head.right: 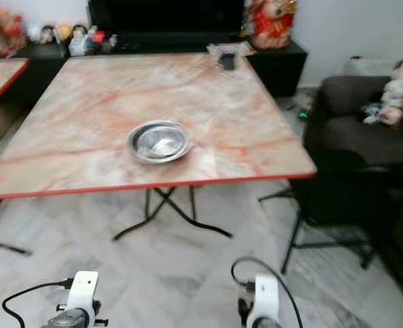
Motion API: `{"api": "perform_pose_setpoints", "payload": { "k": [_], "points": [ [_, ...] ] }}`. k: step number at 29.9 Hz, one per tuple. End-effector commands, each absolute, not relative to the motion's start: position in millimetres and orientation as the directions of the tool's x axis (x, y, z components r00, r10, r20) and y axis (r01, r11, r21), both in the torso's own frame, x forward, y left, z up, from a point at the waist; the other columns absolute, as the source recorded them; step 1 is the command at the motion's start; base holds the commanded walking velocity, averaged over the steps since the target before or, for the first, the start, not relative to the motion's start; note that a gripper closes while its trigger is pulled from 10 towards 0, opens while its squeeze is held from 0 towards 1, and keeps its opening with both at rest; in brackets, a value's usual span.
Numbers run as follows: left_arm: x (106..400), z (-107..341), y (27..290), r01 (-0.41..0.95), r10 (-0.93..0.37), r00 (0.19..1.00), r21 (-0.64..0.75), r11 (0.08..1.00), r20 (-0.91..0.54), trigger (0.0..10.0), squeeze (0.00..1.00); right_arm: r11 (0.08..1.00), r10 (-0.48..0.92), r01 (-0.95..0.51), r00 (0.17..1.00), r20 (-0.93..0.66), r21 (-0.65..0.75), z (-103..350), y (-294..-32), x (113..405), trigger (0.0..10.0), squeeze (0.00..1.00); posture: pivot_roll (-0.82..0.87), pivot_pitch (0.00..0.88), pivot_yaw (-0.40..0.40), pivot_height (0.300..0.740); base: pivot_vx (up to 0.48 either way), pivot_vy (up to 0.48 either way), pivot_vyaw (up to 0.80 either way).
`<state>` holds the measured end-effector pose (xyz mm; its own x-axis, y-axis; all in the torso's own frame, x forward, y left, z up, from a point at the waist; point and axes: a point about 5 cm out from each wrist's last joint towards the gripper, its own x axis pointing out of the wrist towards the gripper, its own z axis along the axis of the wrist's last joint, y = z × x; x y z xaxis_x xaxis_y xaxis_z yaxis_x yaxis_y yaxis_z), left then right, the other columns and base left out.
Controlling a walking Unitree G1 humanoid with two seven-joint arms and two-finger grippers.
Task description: Setting the table
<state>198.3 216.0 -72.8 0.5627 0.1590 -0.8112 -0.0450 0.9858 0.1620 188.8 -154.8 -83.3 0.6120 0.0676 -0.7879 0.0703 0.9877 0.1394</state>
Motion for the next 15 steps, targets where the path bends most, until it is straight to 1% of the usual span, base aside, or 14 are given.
{"api": "perform_pose_setpoints", "payload": {
  "k": [1,5,6,8,15],
  "points": [
    [200.6,-72.9,210.1,-0.023,0.147,0.566,0.163,0.986,-0.811,10.0,0.00,0.990,0.028,0.091,0.623,-0.781,0.108,-82.4,-166.3,188.7,10.0,0.00,0.02,0.051,0.004,0.740,0.000,0.480,0.60],
    [199.2,-73.4,210.9,-0.020,0.148,0.564,0.166,0.986,-0.813,10.0,0.00,0.991,0.024,0.089,0.616,-0.787,0.100,-83.1,-166.6,187.5,10.0,0.00,0.02,0.044,0.006,0.740,0.000,0.480,0.79],
    [198.4,-73.8,211.1,-0.018,0.148,0.562,0.167,0.986,-0.814,10.0,0.00,0.987,0.024,0.111,0.607,-0.795,0.114,-84.1,-166.9,186.0,10.0,0.00,0.02,0.045,0.005,0.740,0.000,0.480,0.00],
    [197.5,-74.2,211.4,-0.012,0.150,0.558,0.173,0.985,-0.816,10.0,0.00,0.987,0.026,0.110,0.603,-0.797,0.115,-84.4,-166.8,185.4,10.0,0.00,0.02,0.047,0.007,0.740,0.000,0.480,0.00],
    [193.4,-76.7,208.7,0.003,0.141,0.555,0.172,0.985,-0.819,10.0,0.00,0.992,0.034,0.080,0.596,-0.802,0.101,-86.0,-166.0,182.1,10.0,0.00,0.03,0.042,0.005,0.740,0.000,0.480,0.00]
  ]
}}
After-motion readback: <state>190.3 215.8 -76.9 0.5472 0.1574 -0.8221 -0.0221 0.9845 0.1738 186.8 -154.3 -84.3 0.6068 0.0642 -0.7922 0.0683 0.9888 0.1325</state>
